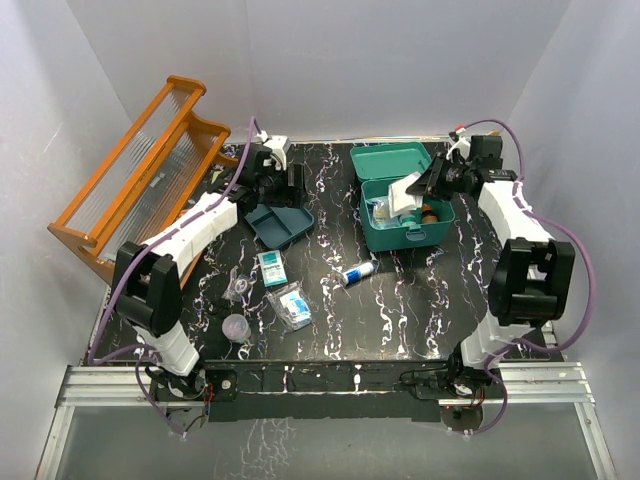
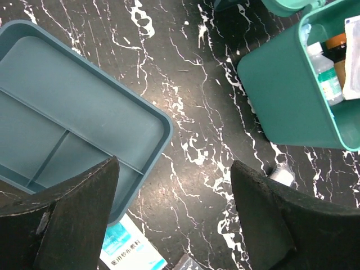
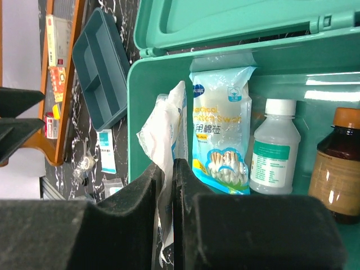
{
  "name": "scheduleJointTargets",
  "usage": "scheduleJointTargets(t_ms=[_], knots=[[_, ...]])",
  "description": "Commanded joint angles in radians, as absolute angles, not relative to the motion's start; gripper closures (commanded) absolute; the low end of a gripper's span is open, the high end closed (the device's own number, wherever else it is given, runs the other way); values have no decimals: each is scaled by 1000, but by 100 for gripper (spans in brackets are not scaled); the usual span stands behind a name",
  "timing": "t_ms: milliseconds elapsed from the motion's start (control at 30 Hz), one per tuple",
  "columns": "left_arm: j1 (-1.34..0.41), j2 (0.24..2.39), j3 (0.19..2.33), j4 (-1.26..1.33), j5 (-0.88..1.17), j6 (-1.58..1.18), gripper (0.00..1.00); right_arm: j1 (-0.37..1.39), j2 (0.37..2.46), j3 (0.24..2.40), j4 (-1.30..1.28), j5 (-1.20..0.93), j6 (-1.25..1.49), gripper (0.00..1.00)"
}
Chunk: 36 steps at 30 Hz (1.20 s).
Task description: Organize the medicine kit
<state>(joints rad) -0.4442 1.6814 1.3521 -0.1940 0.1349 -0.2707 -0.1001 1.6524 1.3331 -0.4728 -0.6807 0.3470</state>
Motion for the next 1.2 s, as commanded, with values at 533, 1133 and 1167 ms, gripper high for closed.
scheduleJointTargets(t_ms=[533,1133,1167], knots=[[-417,1775,1473,-180,175,-245,21,35,1843,1341,-340,-693,397,78],[-417,1790,1489,-173,187,-256,20,35,1790,1378,-458,-318,356,61],[-417,1791,1489,-172,188,-258,20,39,1790,1384,-468,-305,349,62]])
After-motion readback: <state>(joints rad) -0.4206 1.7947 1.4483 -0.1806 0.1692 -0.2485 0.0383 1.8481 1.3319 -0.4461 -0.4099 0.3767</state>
